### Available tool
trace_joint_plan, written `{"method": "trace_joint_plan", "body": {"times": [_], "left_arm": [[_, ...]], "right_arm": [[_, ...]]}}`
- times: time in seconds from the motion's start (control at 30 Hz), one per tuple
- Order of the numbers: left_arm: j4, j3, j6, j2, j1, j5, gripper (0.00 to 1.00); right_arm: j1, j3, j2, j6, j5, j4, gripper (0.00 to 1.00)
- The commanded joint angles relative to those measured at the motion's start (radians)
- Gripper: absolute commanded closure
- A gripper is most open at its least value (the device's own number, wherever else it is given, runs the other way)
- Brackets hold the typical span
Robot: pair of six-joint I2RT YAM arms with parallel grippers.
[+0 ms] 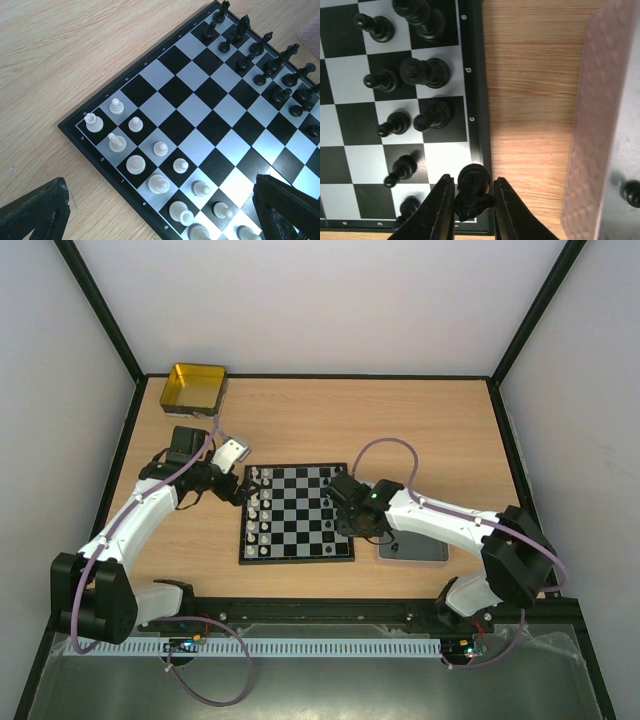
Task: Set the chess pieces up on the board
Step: Place the chess piece on the chessboard.
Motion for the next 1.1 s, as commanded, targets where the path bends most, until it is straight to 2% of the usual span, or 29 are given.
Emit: {"method": "trace_joint_plan", "body": {"times": [0.0,1.07], "left_arm": [[-0.009,-0.014,0.008,-0.021,-0.005,0.003,0.01],[-0.009,-0.014,0.011,-0.017,-0.005,0.007,0.01]], "right_arm": [[0.008,0.044,0.036,-0.001,-0.006,0.021,0.82],[0.037,0.088,0.164,-0.034,-0.041,0.039,0.82]]}}
